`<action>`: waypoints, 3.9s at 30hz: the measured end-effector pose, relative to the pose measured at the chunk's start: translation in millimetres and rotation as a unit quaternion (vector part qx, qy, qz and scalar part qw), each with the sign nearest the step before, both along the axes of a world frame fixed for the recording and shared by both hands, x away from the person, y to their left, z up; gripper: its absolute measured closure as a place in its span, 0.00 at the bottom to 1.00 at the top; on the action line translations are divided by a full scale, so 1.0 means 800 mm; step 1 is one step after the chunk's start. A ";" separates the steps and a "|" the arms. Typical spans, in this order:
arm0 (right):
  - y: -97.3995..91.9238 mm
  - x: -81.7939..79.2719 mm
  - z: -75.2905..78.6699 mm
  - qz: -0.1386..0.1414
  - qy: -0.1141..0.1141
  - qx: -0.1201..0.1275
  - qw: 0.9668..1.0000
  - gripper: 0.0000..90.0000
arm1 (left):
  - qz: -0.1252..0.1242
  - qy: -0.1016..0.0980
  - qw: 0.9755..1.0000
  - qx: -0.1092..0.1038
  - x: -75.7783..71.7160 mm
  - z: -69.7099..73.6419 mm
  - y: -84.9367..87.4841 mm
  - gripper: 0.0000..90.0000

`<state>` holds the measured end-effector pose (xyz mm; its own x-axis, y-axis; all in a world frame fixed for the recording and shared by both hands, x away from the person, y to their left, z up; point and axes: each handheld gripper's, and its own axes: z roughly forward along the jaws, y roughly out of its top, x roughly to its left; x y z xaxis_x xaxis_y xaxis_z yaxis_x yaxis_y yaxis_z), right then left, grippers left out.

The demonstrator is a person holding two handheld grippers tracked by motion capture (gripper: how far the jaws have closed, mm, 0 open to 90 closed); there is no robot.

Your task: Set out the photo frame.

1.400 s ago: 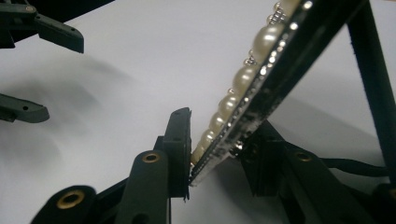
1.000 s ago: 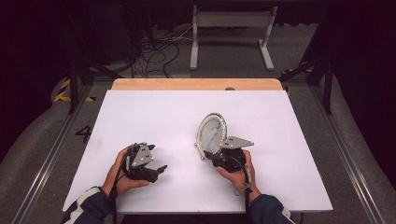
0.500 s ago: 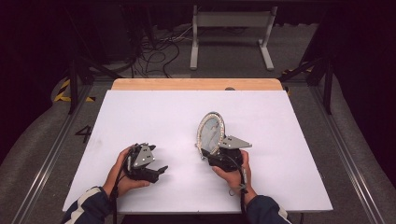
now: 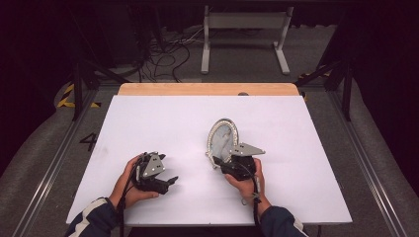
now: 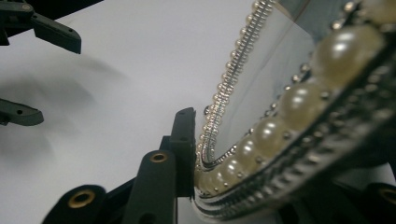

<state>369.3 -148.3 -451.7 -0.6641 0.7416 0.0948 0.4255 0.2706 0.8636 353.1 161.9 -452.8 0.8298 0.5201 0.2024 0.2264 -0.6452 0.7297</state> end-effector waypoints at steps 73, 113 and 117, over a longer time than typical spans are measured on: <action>-0.034 -0.027 0.026 0.041 -0.012 -0.024 0.999 0.63 | -0.039 0.046 0.991 -0.123 0.080 0.011 -0.087 0.15; -0.048 -0.029 0.045 -0.002 -0.059 0.008 0.998 0.85 | -0.069 0.054 0.989 -0.119 0.087 0.014 -0.096 0.46; -0.047 -0.027 0.044 -0.004 -0.061 0.011 0.998 0.85 | -0.070 0.050 0.990 -0.112 0.085 0.015 -0.095 0.46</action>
